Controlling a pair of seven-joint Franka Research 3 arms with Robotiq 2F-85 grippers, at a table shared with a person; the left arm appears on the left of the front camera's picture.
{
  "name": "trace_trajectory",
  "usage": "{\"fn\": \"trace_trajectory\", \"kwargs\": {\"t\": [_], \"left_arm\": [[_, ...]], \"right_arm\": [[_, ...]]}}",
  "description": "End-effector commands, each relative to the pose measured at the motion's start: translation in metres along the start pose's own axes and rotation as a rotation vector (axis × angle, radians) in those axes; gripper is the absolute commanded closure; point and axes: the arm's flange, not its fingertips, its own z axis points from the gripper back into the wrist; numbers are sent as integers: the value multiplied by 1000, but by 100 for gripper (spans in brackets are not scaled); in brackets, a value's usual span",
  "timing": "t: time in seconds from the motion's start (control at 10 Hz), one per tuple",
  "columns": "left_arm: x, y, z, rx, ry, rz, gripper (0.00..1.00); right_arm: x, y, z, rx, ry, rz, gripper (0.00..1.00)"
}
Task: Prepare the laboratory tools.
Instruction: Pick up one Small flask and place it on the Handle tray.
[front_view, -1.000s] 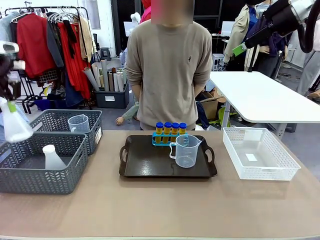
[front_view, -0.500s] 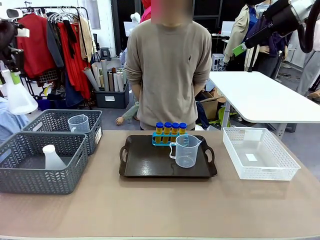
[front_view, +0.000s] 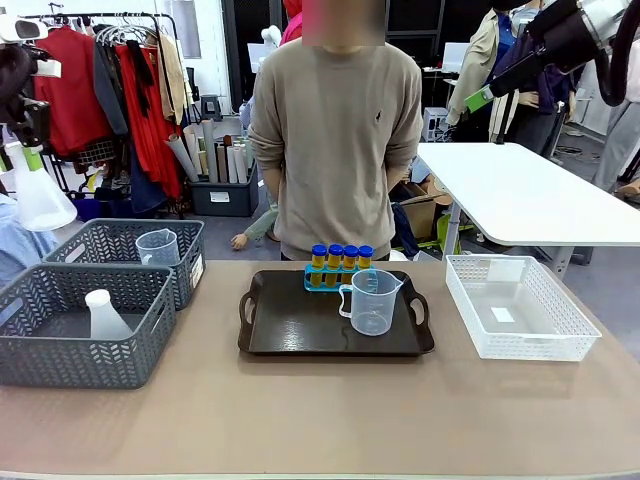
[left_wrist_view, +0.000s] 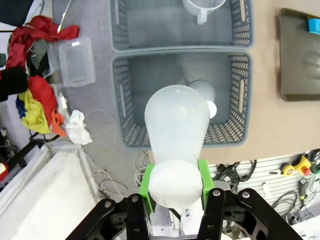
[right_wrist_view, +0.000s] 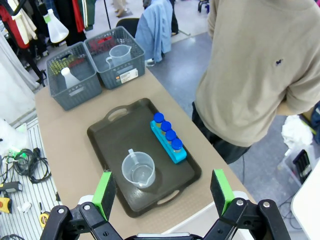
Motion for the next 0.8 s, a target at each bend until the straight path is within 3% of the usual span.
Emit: {"fn": "trace_trajectory", "kwargs": {"t": [0.0,0.1,0.4,0.7], "left_arm": [[0,0,1,0,-1,0,100],[-2,-5,24,3,-14,-61,100],[-37,-68,104,32,-35,-280,100],[-55,-134,127,40,-35,-507,100]], "right_arm": [[1,2,0,4,-9,2,0],[1,2,0,4,-9,2,0],[1,2,0,4,-9,2,0],[1,2,0,4,-9,2,0]]}}
